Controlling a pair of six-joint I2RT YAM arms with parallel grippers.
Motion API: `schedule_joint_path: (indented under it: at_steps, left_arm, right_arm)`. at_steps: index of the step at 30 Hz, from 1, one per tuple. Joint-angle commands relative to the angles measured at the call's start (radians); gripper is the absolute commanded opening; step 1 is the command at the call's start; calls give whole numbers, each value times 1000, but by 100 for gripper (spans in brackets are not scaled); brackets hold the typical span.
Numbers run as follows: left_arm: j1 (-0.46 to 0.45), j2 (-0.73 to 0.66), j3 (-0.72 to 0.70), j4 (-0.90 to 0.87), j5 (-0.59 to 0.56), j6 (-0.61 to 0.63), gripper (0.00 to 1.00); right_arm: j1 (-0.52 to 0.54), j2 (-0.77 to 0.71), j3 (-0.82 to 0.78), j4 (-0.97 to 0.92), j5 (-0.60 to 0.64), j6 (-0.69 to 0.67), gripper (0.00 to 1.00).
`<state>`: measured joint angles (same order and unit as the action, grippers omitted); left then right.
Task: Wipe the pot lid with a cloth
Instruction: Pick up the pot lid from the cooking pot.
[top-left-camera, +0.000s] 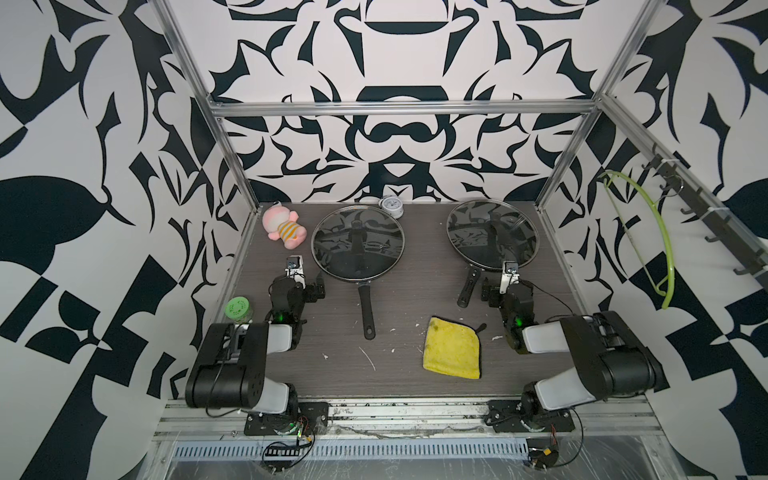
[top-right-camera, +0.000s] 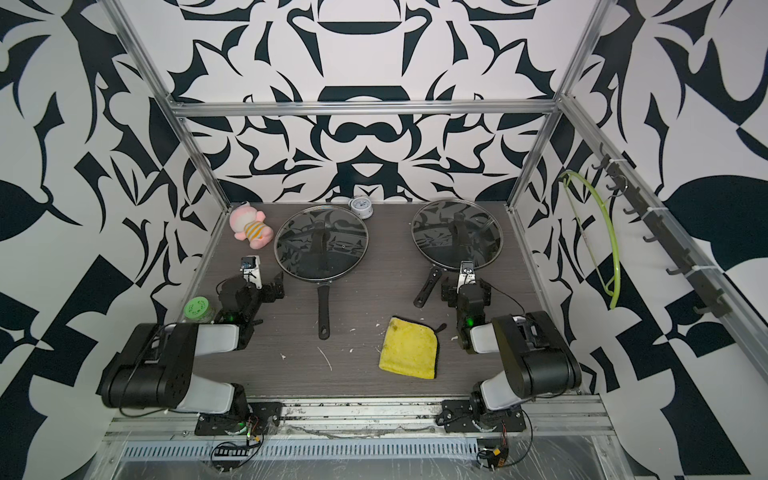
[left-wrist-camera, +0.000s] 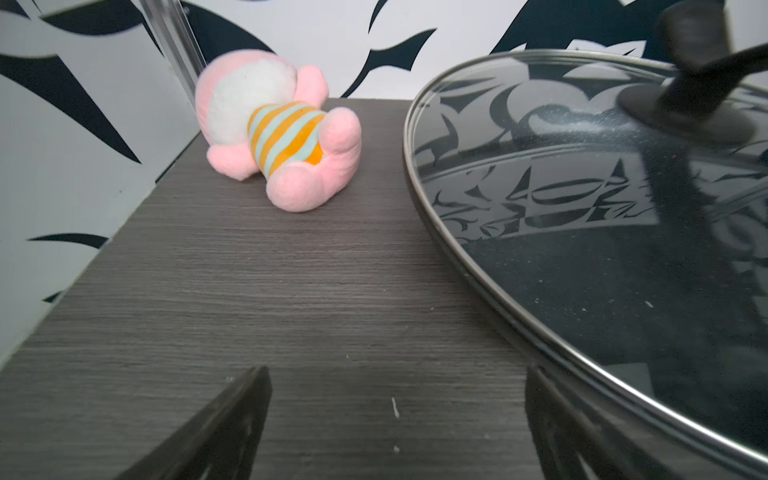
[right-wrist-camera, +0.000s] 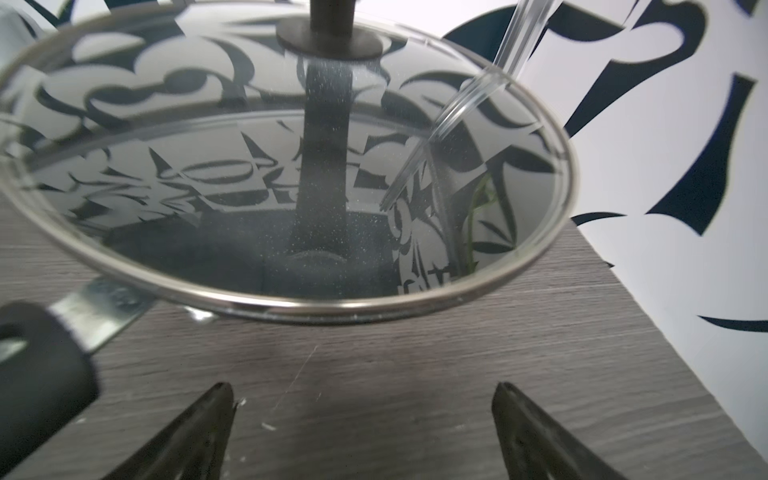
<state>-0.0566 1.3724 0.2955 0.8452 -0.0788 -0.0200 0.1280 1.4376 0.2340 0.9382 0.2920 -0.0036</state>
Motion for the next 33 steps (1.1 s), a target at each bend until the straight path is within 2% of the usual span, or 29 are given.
schedule_joint_path:
  at_steps: [1,7,11,13,18,22,28,30,33]
  left_arm:
    - [-34,-176,11,-129,-9,12,99]
    - [-173,-428,41,-327,-72,47,99]
    - [-308,-496,103,-438,-91,95,99]
    - [-405,-489,150,-473,-99,110,99]
    - [-621,-374,251,-456,-113,147,99]
    - [-726,-214,342,-392,-50,156,99]
    - [-828,40,469,-339,115,133,99]
    - [-840,94,493,-319,183,106,99]
    - [-865,153,521,-317,221,101,99]
  right_arm:
    - [0,-137,10,-63,-6,12,99]
    - [5,-381,12,-272,-14,28,99]
    - [7,-529,50,-414,-32,27,99]
    - [6,-590,86,-487,-48,37,99]
    - [6,-640,202,-616,-89,85,98]
    - [5,-603,318,-719,-134,140,98]
    - [6,-474,523,-912,-81,199,100]
    - [5,-415,604,-986,-54,223,100]
    - [5,-308,730,-1079,-49,241,100]
